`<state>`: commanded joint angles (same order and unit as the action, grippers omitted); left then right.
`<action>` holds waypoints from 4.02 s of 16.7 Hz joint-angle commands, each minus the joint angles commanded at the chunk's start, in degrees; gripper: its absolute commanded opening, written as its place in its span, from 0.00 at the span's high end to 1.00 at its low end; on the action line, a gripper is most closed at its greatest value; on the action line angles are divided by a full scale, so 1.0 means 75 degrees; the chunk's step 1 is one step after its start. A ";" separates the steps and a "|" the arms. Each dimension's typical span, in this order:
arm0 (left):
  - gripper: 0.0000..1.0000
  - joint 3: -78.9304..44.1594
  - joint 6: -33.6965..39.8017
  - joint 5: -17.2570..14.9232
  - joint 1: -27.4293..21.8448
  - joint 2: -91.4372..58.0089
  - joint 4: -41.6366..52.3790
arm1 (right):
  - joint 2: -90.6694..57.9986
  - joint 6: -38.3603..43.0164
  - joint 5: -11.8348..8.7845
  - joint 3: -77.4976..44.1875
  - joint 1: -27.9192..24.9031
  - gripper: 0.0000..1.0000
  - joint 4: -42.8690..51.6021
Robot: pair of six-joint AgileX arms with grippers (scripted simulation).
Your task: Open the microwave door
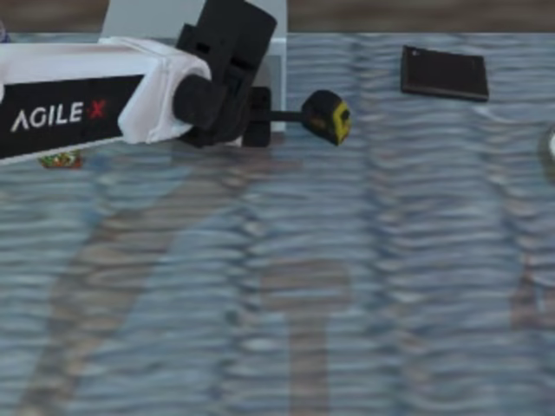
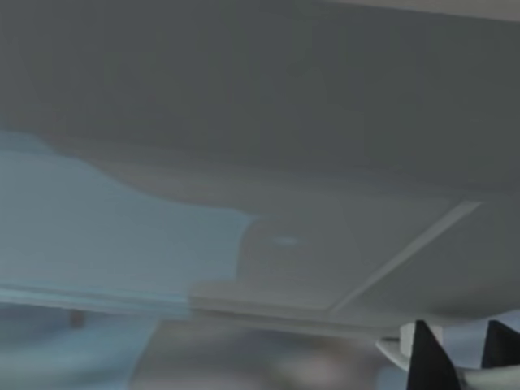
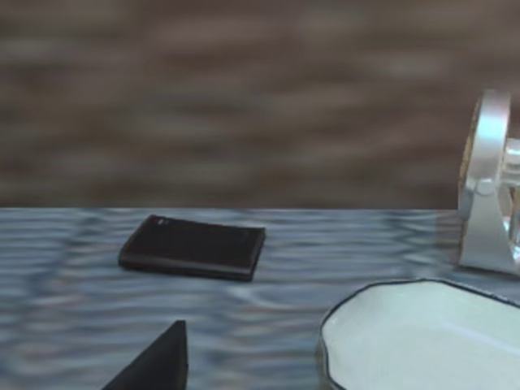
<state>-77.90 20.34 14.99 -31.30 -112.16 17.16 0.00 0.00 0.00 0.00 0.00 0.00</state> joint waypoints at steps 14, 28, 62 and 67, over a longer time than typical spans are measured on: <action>1.00 0.0000 0.0000 0.0000 0.0000 0.0000 0.0000 | 0.0000 0.0000 0.0000 0.0000 0.0000 0.00 0.0000; 1.00 0.0143 -0.0121 -0.0142 -0.0007 0.0086 -0.0067 | 0.0000 0.0000 0.0000 0.0000 0.0000 0.00 0.0000; 1.00 0.0685 -0.0677 -0.0573 0.0135 0.0504 -0.0379 | 0.0000 0.0000 0.0000 0.0000 0.0000 0.00 0.0000; 1.00 0.0923 -0.0926 -0.0735 0.0218 0.0643 -0.0473 | 0.0000 0.0000 0.0000 0.0000 0.0000 0.00 0.0000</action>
<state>-70.98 13.40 9.48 -29.67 -107.34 13.61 0.00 0.00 0.00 0.00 0.00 0.00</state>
